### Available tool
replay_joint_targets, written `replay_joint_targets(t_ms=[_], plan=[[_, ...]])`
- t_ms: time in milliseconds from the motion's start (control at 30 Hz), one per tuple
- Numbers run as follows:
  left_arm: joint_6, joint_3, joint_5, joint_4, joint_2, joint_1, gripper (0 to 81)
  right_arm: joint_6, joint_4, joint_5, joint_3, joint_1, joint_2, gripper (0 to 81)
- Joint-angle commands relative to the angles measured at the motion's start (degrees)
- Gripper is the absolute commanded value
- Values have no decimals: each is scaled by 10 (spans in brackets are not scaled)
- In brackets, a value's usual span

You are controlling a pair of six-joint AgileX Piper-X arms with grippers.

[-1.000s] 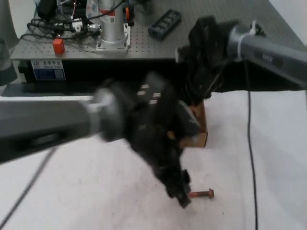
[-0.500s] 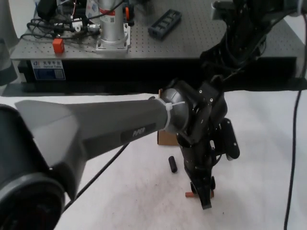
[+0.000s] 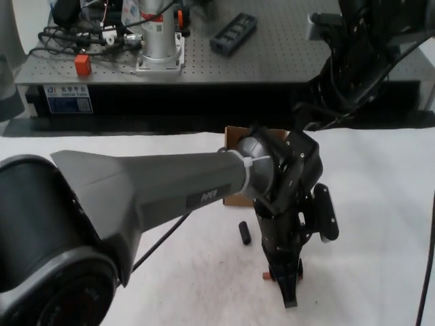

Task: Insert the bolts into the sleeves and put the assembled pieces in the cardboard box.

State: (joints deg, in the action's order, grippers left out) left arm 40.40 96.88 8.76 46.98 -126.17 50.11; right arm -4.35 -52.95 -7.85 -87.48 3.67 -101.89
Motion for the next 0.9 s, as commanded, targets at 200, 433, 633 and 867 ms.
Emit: replay_joint_targets(t_ms=[200,433,633,867], plan=[[-2,5,0,6,-12,10,60,-7,-2,-16,1,-2,23,358],[-179,4,-72,30,23,6,7,-7,-3,-60,33,-2,65,358],[-294,-125,-85,38,170,-58,7,9,-14,-58,87,13,72,358],[-391,-383,-88,-149,412,-142,7,37,43,-5,126,116,30,358]])
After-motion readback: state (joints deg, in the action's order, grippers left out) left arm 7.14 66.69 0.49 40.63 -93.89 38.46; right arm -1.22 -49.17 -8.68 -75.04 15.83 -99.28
